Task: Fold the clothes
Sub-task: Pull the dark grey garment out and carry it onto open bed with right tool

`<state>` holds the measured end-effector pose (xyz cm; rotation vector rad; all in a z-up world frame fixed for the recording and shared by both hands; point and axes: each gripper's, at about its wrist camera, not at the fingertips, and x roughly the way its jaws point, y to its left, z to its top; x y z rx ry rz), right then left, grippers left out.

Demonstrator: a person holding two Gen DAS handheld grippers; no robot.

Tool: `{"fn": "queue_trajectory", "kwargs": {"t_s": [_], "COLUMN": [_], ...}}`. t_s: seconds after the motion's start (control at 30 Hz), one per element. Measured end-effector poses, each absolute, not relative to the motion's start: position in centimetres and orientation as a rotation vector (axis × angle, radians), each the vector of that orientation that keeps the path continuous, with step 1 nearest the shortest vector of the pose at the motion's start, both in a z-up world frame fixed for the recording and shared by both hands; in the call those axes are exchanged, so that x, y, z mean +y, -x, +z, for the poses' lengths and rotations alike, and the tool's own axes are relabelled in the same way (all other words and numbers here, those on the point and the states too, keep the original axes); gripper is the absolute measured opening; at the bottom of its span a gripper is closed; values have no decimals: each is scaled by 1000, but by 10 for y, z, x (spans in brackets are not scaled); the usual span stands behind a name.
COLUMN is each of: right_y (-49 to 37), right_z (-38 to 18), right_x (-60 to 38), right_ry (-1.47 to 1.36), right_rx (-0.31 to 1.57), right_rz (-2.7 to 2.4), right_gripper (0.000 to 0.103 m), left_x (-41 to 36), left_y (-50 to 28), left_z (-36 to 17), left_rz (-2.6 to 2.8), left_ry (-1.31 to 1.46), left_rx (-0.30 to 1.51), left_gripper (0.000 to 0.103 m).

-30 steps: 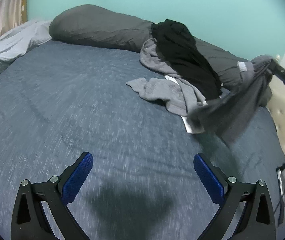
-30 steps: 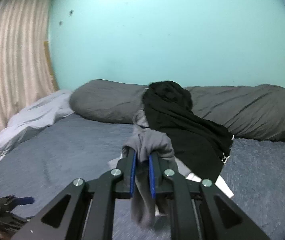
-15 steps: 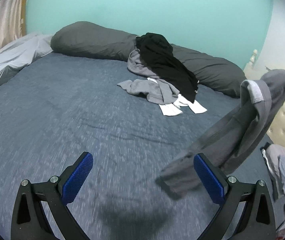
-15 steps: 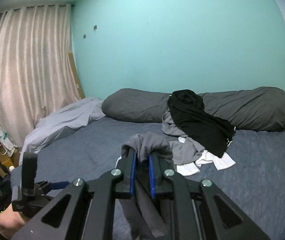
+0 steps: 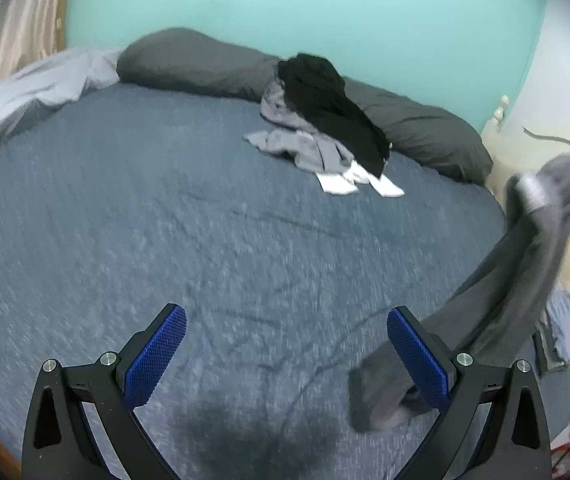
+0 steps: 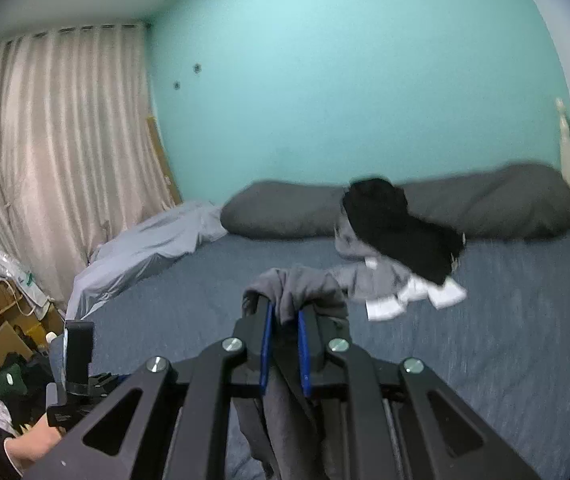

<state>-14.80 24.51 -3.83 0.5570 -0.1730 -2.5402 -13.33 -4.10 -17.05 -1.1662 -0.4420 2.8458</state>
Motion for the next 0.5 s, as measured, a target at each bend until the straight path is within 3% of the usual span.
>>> {"fn": "queue_trajectory", "kwargs": {"t_s": [0.17,0.33,0.5], "right_y": [160,176,186], "right_z": [-123,-199,-239], "right_x": [256,278,290], "right_ry": [-764,-921,-966], "right_rx": [-186,-326,-398], "right_rz": [-2578,-2599,-2598], "right_gripper": [11,11,11], "left_x": [-26,-14,-1], "left_y": [138,150,162], "left_z": [-222,-265,-296], "left_rz": [2769,2745,2706], "left_ry": [1249,1302,1340], "left_rx": [-435,-396,-359], "left_gripper": [103,103,103]}}
